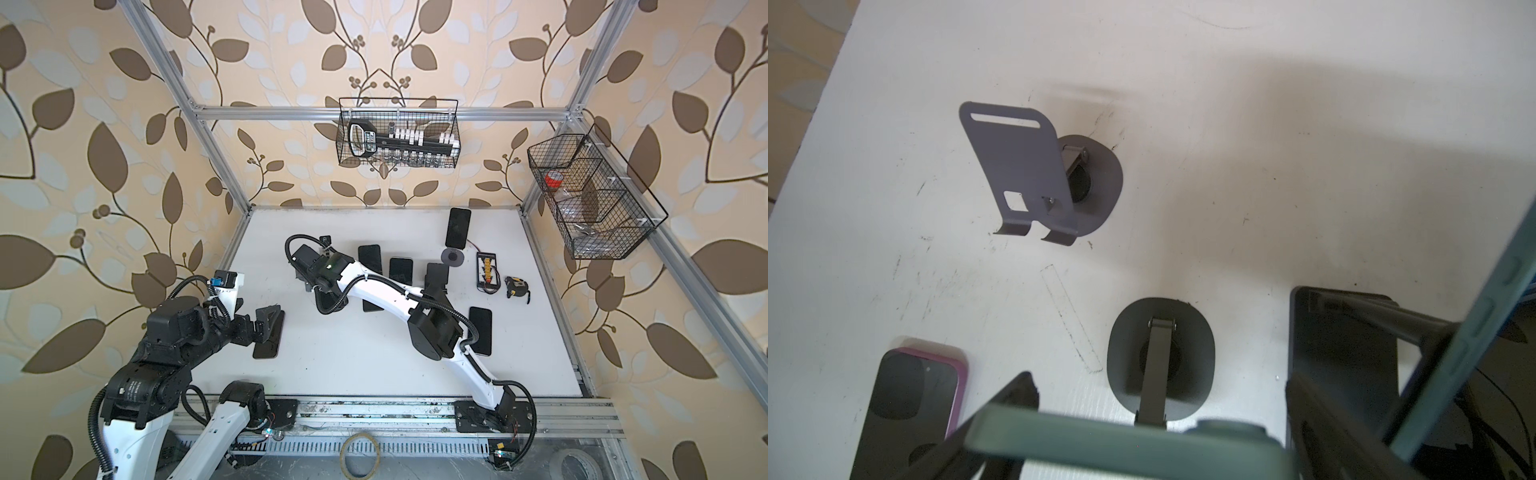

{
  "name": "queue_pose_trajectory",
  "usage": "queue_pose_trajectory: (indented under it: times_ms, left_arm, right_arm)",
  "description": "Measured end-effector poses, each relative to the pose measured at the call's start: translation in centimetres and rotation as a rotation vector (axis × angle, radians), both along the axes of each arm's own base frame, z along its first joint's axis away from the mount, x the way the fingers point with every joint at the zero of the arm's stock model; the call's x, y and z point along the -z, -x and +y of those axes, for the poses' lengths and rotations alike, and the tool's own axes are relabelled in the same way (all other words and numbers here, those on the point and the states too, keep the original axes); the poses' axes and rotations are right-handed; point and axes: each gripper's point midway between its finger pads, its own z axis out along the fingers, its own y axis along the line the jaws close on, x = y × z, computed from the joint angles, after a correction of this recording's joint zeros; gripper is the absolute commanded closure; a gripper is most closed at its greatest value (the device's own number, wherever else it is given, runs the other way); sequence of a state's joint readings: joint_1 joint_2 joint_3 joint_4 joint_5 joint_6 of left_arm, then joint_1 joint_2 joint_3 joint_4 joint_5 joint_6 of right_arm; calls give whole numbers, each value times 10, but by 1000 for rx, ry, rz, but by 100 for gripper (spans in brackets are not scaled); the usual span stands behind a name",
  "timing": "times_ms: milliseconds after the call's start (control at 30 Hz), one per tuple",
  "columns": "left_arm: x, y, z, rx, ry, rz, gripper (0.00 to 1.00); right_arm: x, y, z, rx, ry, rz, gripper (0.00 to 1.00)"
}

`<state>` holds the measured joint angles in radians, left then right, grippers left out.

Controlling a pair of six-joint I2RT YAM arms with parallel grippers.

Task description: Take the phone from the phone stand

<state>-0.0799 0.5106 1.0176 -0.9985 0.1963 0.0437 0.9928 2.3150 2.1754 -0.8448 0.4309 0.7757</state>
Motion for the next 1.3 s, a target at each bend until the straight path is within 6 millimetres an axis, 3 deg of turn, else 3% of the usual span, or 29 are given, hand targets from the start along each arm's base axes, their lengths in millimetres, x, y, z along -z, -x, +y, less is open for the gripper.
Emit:
queue_pose_trajectory:
  times_ms: [1300]
  left_arm:
    - [-4, 5, 2, -6, -12, -33, 1]
  right_arm:
    - [4, -2, 1, 37, -22, 2, 27]
